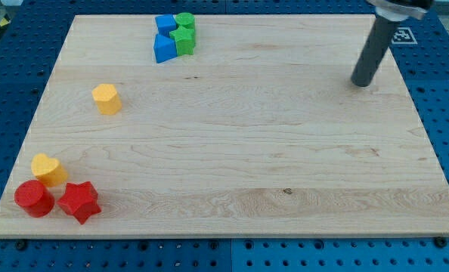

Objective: Place your arm at the top of the hexagon

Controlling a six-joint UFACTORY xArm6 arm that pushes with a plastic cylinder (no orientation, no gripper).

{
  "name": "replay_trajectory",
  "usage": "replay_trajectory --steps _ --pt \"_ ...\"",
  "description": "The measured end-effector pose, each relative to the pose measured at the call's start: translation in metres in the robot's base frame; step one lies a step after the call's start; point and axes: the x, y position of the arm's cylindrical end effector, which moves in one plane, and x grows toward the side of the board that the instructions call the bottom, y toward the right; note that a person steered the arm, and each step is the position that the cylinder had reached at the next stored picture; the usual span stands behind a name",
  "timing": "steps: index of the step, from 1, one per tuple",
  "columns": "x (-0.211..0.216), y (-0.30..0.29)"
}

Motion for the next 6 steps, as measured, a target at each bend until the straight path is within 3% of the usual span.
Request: replay_trajectory --steps 4,6 --pt "0.023 -0.205" --pt "0.010 -0.323"
